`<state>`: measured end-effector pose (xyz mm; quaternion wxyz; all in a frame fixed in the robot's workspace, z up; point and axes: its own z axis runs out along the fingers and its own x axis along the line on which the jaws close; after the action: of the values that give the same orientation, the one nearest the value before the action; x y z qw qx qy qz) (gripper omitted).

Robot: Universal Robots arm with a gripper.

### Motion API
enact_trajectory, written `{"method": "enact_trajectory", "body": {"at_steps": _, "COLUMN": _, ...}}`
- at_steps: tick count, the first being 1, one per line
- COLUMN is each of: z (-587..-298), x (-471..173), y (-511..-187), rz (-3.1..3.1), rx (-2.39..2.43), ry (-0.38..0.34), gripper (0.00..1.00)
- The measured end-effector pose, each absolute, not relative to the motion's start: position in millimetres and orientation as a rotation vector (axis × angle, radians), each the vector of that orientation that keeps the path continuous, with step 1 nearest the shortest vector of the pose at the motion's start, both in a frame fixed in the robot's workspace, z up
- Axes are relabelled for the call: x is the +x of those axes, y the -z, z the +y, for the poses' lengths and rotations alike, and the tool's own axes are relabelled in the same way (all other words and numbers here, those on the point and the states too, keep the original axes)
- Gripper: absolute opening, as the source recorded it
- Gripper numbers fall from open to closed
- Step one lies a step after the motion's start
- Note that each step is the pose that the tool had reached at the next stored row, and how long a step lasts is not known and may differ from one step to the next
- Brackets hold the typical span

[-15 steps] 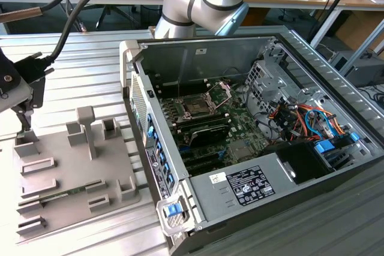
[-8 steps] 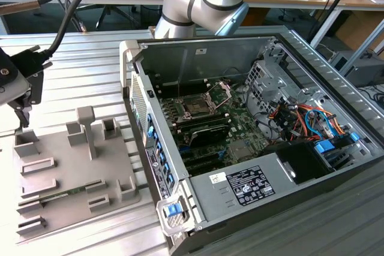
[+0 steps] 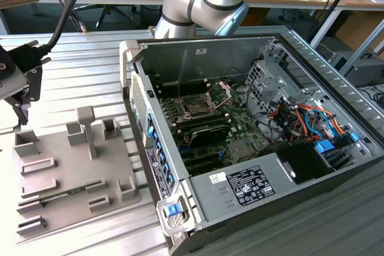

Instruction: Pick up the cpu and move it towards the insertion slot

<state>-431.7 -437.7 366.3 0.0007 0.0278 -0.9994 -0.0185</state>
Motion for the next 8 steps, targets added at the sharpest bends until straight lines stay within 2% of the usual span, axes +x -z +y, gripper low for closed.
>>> {"method": "enact_trajectory", "body": {"at_steps": 8, "z": -437.7, "x": -431.7, "y": -370.9, "rz": -3.138, "rx": 0.087, "ry": 0.058, "gripper": 0.55}}
